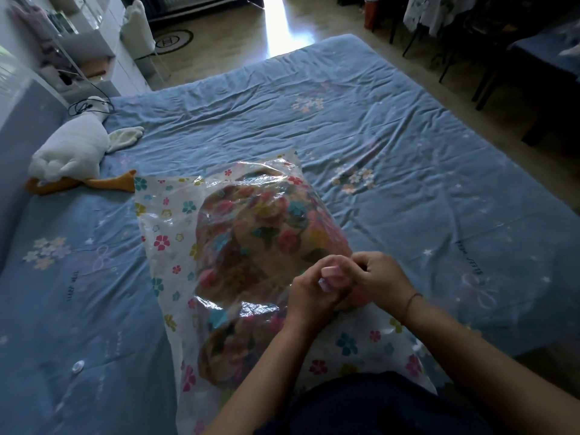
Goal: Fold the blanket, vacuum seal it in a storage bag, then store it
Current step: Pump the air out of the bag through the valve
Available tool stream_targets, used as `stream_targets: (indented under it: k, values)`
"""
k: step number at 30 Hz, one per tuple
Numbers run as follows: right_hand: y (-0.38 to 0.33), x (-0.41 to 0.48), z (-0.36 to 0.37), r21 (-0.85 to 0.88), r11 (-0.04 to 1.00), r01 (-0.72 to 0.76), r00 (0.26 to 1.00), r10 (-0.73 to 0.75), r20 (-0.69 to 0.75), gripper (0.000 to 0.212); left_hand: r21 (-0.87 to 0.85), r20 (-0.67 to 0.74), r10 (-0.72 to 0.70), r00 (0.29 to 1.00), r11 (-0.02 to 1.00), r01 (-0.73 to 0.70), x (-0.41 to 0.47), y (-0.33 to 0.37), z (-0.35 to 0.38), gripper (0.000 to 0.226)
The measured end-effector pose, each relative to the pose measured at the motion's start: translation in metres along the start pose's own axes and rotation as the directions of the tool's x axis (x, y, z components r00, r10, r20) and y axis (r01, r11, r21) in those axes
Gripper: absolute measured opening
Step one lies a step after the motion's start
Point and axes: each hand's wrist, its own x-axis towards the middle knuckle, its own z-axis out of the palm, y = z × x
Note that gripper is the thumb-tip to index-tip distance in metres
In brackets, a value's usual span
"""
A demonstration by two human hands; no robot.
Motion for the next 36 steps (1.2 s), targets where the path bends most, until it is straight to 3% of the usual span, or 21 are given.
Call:
stream_targets:
  k: [2, 6, 8, 11, 13, 15, 18, 21, 24, 26, 28, 30, 33, 36]
  values:
    - [-0.011, -0.001, -0.007, 0.041, 0.999, 0.035, 0.999, -0.033, -0.036, 0.057, -0.031, -0.023, 0.005, 1.0, 0.999, -0.006, 0.0, -0.003, -0.001, 0.038]
    - [-0.073, -0.015, -0.047, 0.273, 0.905, 0.327, 0.927, -0.251, -0.28, 0.049, -0.054, -0.01, -0.006, 1.0, 0.999, 0.005, 0.006, -0.005, -0.005, 0.042]
    - [-0.08, -0.015, -0.053, 0.26, 0.884, 0.388, 0.897, -0.298, -0.326, 0.052, -0.07, -0.01, -0.008, 1.0, 0.998, 0.007, 0.005, -0.004, -0.005, 0.044]
    - [-0.048, -0.004, -0.028, 0.124, 0.953, 0.277, 0.933, -0.236, -0.272, 0.054, -0.07, -0.023, 0.001, 1.0, 0.998, -0.002, 0.005, -0.003, -0.002, 0.042]
    - [-0.015, 0.004, -0.005, -0.022, 0.995, 0.099, 0.988, -0.101, -0.113, 0.057, -0.067, -0.011, -0.006, 1.0, 0.998, 0.005, 0.004, 0.0, -0.003, 0.044]
    - [0.0, 0.007, 0.005, -0.088, 0.996, 0.013, 1.0, -0.014, -0.005, 0.054, -0.072, -0.006, -0.028, 1.0, 0.997, 0.027, 0.001, -0.001, -0.003, 0.042]
    - [-0.03, 0.001, -0.012, 0.045, 0.99, 0.134, 0.981, -0.126, -0.144, 0.054, -0.095, -0.03, -0.032, 0.999, 0.995, 0.029, 0.001, -0.004, -0.004, 0.034]
    - [-0.075, -0.008, -0.045, 0.284, 0.903, 0.322, 0.928, -0.242, -0.284, 0.055, -0.077, -0.025, -0.008, 1.0, 0.997, 0.006, 0.005, -0.006, -0.004, 0.04]
    - [-0.077, -0.005, -0.048, 0.21, 0.894, 0.396, 0.886, -0.312, -0.342, 0.05, -0.08, -0.042, 0.005, 0.999, 0.997, -0.009, 0.004, -0.006, 0.0, 0.047]
    - [-0.05, 0.003, -0.032, 0.146, 0.948, 0.283, 0.94, -0.244, -0.237, 0.052, -0.08, -0.052, -0.002, 0.999, 0.997, -0.002, 0.004, -0.007, 0.002, 0.046]
    - [-0.022, 0.011, -0.015, 0.009, 0.994, 0.105, 0.994, -0.105, -0.033, 0.055, -0.083, -0.035, -0.023, 0.999, 0.996, 0.02, 0.004, -0.006, 0.002, 0.044]
    - [-0.012, 0.012, -0.008, -0.062, 0.997, 0.047, 0.998, -0.044, 0.045, 0.052, -0.085, -0.023, -0.024, 0.999, 0.996, 0.022, 0.004, -0.003, 0.0, 0.041]
    - [-0.043, 0.004, -0.03, 0.109, 0.977, 0.184, 0.978, -0.171, -0.117, 0.059, -0.112, -0.023, -0.006, 1.0, 0.994, 0.004, 0.008, 0.002, -0.004, 0.041]
    - [-0.079, -0.008, -0.061, 0.289, 0.886, 0.361, 0.917, -0.281, -0.283, 0.061, -0.092, -0.01, -0.007, 1.0, 0.996, 0.006, 0.01, 0.002, -0.006, 0.047]
